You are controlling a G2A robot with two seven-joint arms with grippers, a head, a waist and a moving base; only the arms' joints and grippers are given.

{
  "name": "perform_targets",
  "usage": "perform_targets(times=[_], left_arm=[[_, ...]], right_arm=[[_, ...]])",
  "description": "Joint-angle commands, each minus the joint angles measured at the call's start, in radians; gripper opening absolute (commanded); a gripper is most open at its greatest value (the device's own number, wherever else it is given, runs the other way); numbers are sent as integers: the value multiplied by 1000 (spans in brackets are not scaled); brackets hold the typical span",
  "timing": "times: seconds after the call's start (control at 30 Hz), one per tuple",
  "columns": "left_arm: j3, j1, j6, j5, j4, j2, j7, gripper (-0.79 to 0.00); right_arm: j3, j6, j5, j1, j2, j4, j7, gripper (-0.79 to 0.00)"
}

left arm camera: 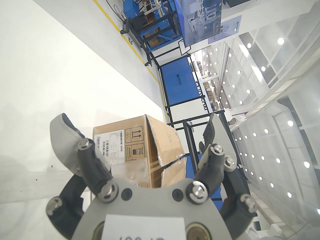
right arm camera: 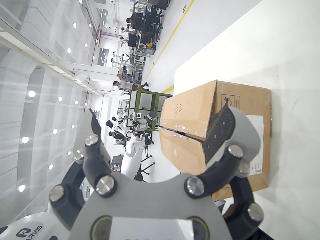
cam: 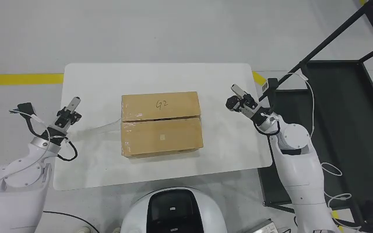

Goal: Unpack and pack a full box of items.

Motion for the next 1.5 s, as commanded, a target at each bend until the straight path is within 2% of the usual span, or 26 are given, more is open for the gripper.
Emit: perform_targets(times=[0.0, 0.13, 0.2, 0.3, 0.4, 0.5, 0.6, 1.17, 1.3, 1.47], left_arm=[[0, 0, 0, 0, 0, 0, 0, 0], [0, 0, 0, 0, 0, 0, 0, 0], [0, 0, 0, 0, 0, 0, 0, 0], [0, 0, 0, 0, 0, 0, 0, 0], [0, 0, 0, 0, 0, 0, 0, 0], [0, 0, 0, 0, 0, 0, 0, 0], [0, 0, 0, 0, 0, 0, 0, 0], [0, 0, 0, 0, 0, 0, 0, 0], [0, 0, 0, 0, 0, 0, 0, 0], [0, 0, 0, 0, 0, 0, 0, 0]], right_arm=[[-15, -4, -5, -2, 0, -5, 14, 0], [-43, -29, -41, 27, 11, 24, 177, 0], [-63, -31, -3, 54, 18, 62, 326, 0], [-79, -39, 37, 90, 24, 104, 452, 0], [-111, -32, 81, 131, 27, 156, 563, 0], [-141, -25, 120, 172, 27, 206, 624, 0], [-159, -29, 135, 204, 27, 246, 637, 0], [-159, -29, 135, 204, 27, 246, 637, 0], [-163, -59, 118, 203, 26, 276, 547, 0], [-193, -105, 72, 227, 26, 334, 495, 0]])
